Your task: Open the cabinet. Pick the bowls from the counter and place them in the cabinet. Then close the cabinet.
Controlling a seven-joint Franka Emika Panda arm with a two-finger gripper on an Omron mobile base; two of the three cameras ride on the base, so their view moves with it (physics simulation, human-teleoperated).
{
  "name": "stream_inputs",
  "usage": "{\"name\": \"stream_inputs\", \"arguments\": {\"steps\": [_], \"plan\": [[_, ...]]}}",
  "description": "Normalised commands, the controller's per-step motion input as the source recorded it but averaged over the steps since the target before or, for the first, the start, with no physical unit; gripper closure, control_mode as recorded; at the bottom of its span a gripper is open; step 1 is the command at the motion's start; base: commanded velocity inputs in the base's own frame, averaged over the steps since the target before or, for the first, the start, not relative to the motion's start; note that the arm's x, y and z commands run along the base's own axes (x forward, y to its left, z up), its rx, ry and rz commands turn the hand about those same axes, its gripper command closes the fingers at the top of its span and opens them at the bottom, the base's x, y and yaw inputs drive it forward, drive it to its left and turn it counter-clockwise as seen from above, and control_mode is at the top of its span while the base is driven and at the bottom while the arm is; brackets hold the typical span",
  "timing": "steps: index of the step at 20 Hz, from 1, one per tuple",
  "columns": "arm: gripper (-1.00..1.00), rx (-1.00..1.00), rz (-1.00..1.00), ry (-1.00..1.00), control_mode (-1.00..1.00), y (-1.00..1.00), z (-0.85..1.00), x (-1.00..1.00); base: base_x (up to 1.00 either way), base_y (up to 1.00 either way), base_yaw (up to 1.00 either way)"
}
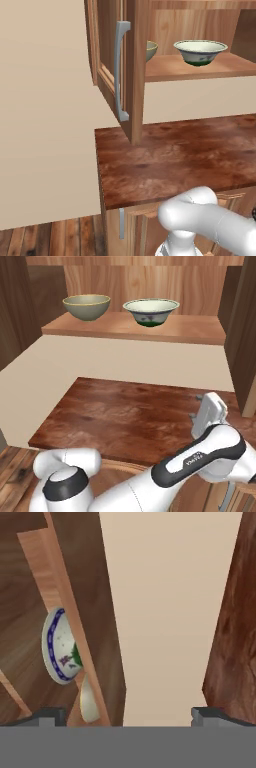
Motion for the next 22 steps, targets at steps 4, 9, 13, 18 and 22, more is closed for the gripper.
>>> {"name": "stream_inputs", "arguments": {"steps": [4,9,13,18,22], "plan": [[-1.0,0.14,0.04,-0.1,-1.0,-0.35,0.0,-0.15,0.0,0.0,0.0],[-1.0,0.14,0.04,-0.08,-1.0,-0.34,0.0,-0.02,0.0,0.0,0.0],[-1.0,0.13,0.05,-0.11,-1.0,-0.36,0.0,0.0,0.0,0.0,0.0],[-1.0,0.13,0.04,-0.04,-1.0,-0.29,0.02,0.0,0.0,0.0,0.0],[-1.0,0.12,0.02,0.0,-1.0,-0.29,0.08,0.0,0.0,0.0,0.0]]}}
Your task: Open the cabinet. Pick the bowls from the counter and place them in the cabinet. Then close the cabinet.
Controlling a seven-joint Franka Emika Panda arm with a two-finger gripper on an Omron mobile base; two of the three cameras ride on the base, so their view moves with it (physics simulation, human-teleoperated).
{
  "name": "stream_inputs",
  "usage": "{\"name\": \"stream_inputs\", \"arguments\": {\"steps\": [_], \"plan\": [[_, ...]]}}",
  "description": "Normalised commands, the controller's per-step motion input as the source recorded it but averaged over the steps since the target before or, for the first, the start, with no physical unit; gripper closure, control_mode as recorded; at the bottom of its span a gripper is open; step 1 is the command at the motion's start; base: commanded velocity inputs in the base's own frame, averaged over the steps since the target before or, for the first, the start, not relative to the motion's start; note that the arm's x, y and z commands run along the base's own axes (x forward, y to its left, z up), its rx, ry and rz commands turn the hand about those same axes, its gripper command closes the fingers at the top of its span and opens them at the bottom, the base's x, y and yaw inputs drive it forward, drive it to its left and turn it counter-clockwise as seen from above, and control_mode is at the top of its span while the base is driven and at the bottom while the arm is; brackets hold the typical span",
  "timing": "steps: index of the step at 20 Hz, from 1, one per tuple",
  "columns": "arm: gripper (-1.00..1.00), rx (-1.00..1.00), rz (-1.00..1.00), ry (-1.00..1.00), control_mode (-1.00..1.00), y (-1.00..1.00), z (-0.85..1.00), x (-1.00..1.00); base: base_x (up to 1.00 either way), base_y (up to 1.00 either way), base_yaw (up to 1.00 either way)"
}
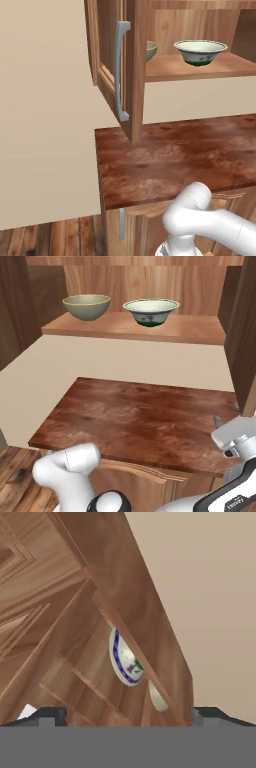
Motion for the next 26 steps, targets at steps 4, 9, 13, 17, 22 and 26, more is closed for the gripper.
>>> {"name": "stream_inputs", "arguments": {"steps": [4,9,13,17,22,26], "plan": [[-1.0,0.12,0.0,0.0,-1.0,-0.27,0.24,0.0,0.0,0.0,0.0],[-1.0,0.13,0.01,0.0,-1.0,-0.25,0.19,0.01,0.0,0.0,0.0],[-1.0,0.11,0.03,0.0,-1.0,-0.2,0.12,0.0,0.0,0.0,0.0],[-1.0,0.09,0.05,-0.04,-1.0,-0.05,0.3,0.0,0.0,0.0,0.0],[-1.0,0.07,0.07,-0.09,-1.0,0.0,0.43,0.0,0.0,0.0,0.0],[-1.0,0.07,0.06,-0.09,-1.0,0.0,0.2,0.0,0.0,0.0,0.0]]}}
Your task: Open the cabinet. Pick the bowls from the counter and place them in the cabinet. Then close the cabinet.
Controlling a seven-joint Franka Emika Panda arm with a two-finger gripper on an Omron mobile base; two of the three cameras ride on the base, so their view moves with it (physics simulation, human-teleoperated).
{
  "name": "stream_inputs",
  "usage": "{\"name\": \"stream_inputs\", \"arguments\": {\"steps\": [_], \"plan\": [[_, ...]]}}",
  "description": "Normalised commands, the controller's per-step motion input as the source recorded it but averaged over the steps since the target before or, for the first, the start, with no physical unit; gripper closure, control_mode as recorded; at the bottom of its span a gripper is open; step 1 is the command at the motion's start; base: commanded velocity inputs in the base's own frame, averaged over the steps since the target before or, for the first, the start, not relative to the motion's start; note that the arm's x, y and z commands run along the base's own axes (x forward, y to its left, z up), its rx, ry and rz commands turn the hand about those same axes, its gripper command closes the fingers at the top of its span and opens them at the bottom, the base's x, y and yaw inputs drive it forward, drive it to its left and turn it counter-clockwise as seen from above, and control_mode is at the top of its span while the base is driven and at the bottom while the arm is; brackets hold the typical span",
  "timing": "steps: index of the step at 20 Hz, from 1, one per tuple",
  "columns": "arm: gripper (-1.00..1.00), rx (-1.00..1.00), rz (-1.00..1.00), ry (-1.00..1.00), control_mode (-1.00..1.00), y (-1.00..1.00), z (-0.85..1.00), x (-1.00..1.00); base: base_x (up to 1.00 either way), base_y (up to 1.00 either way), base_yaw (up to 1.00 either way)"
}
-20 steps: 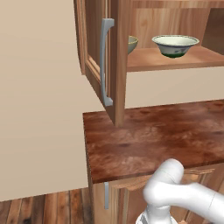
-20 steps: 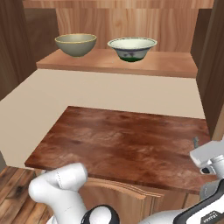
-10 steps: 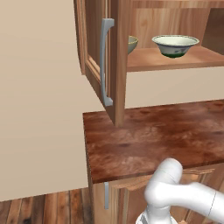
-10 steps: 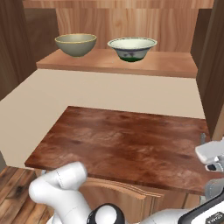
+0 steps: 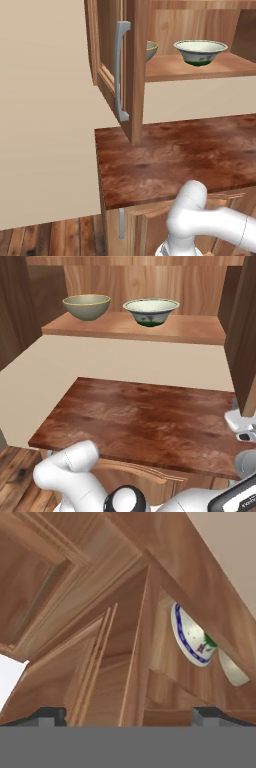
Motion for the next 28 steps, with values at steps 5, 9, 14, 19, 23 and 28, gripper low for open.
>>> {"name": "stream_inputs", "arguments": {"steps": [5,9,14,19,23,28], "plan": [[-1.0,0.06,0.09,-0.17,-1.0,0.0,0.09,0.0,0.0,0.0,0.0],[-1.0,0.05,0.11,-0.23,-1.0,0.0,0.24,0.0,0.0,0.0,0.0],[-1.0,0.04,0.11,-0.23,-1.0,0.0,0.24,0.0,0.0,0.0,0.0],[-1.0,0.01,0.09,-0.22,-1.0,0.0,0.16,-0.1,0.0,0.0,0.0],[-1.0,0.0,0.04,-0.19,-1.0,0.0,0.27,-0.31,0.0,0.0,0.0],[-1.0,0.0,0.01,-0.24,-1.0,0.0,0.31,-0.59,0.0,0.0,0.0]]}}
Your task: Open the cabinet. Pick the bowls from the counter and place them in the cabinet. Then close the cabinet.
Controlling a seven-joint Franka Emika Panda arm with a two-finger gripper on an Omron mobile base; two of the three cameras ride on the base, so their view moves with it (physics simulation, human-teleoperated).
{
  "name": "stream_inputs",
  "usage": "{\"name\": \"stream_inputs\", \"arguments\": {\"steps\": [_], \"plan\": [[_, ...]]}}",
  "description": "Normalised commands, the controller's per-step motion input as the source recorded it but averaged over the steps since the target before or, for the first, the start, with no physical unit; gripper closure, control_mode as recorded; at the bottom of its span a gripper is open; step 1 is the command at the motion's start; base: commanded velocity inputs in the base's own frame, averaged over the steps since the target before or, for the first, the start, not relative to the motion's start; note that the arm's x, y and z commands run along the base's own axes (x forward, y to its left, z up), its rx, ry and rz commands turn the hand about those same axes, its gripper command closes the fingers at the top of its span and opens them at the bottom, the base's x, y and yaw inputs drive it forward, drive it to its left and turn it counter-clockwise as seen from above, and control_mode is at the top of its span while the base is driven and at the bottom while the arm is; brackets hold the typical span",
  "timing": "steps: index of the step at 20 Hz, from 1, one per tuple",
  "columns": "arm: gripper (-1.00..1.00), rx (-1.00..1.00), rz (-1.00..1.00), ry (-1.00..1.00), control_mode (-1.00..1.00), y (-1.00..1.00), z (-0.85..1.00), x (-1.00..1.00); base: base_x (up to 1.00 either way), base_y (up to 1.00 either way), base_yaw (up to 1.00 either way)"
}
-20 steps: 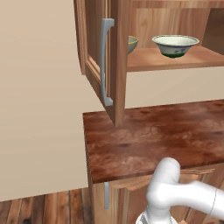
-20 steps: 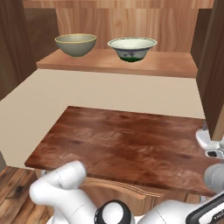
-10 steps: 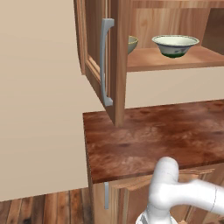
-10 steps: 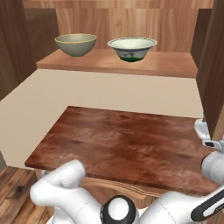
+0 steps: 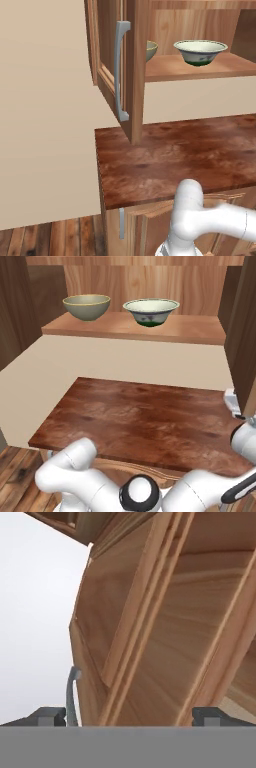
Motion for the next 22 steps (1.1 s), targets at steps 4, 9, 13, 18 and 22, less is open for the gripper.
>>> {"name": "stream_inputs", "arguments": {"steps": [4,9,13,18,22], "plan": [[-1.0,-0.08,0.0,-0.25,-1.0,0.12,0.35,-0.77,0.0,0.0,0.0],[-1.0,-0.11,-0.01,-0.31,-1.0,0.24,0.51,-0.88,0.0,0.0,0.0],[-1.0,-0.18,-0.06,-0.24,-1.0,0.4,0.55,-0.85,0.0,0.0,0.0],[-1.0,-0.2,-0.18,-0.05,-1.0,0.43,0.38,-0.68,0.0,0.0,0.0],[-1.0,-0.16,-0.27,0.03,-1.0,0.29,0.28,-0.55,0.0,0.0,0.0]]}}
